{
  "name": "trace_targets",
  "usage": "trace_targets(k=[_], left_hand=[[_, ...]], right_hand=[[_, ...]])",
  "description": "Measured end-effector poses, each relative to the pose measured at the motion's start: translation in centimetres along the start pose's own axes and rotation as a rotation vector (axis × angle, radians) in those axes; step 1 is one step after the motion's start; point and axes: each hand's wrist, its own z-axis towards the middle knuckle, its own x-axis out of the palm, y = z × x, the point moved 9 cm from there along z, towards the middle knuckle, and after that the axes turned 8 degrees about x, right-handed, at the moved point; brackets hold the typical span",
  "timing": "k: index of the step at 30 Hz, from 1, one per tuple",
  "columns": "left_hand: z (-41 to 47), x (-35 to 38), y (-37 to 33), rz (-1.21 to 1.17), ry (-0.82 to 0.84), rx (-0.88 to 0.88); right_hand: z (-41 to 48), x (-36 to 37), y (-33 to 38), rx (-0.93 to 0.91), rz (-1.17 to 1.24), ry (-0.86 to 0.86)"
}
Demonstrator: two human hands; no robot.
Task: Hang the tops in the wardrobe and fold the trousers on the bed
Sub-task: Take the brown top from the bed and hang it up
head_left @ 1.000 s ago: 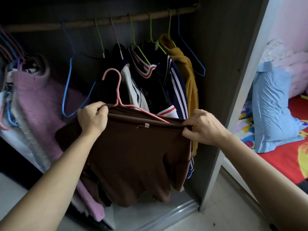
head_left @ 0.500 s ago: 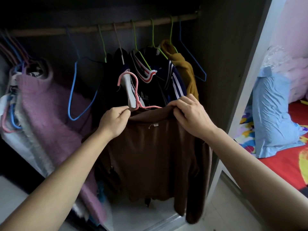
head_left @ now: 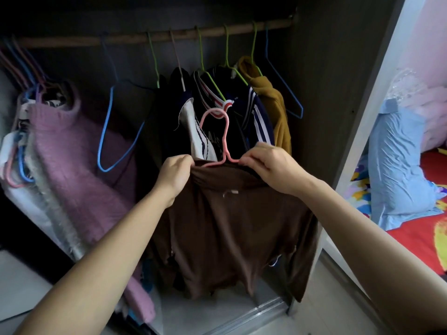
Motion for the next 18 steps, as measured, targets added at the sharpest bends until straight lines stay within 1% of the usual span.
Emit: trace_targets(k=[1, 2, 3, 4, 5, 6, 7, 9, 11, 12, 13, 15, 16, 17, 18], left_hand=[[0.2, -1.0, -0.1, 0.064, -0.07, 0.001], [0.4, -2.0, -0.2, 0.113, -0.126, 0.004], [0.5, -2.7, -0.5, 0.146, -0.169, 0.017], [0.7, -3.2, -0.8, 0.166, -0.196, 0.037], [0.8, -3.4, -1.1, 0.191, -0.198, 0.058], [0.9, -3.2, -1.4, 0.248, -0.173, 0.081], [0.9, -2.7, -1.5, 0.328, -0.127, 0.107], [0.6, -1.8, -0.5, 0.446, -0.041, 0.119], [0.3, -2.3, 1.2, 0.396, -0.044, 0.043], [0.4, -3.0, 1.9, 0.336, -0.086, -0.013], [0.6, -3.9, 2.4, 0.259, -0.144, -0.066], [1.0, -5.2, 2.7, 0.07, -0.233, -0.128], [1.1, -5.3, 2.5, 0.019, -0.226, -0.124], [1.0, -4.8, 2.2, 0.031, -0.166, -0.093], [0.9, -4.0, 1.9, 0.08, -0.07, -0.052]], right_hand=[[0.0, -0.7, -0.2, 0.008, 0.017, -0.058], [0.0, -1.0, -0.3, 0.006, 0.018, -0.065], [0.0, -0.5, -0.4, -0.003, -0.002, -0.01], [-0.1, 0.6, -0.7, 0.003, -0.047, 0.096], [-0.3, 1.9, -1.2, 0.031, -0.11, 0.217], [-0.5, 2.8, -1.8, 0.067, -0.169, 0.298], [-0.4, 2.7, -2.1, 0.085, -0.189, 0.305], [0.4, 1.1, -1.4, 0.046, -0.117, 0.181], [1.0, -0.4, 0.0, -0.014, -0.037, 0.07], [1.1, -0.4, 0.3, -0.026, -0.043, 0.073], [1.3, 0.1, 0.3, -0.014, -0.084, 0.125], [1.2, 2.2, -0.7, 0.067, -0.219, 0.321], [1.0, 2.9, -1.0, 0.096, -0.251, 0.394], [1.1, 3.0, -0.9, 0.095, -0.253, 0.4], [1.4, 2.6, -0.4, 0.066, -0.232, 0.349]])
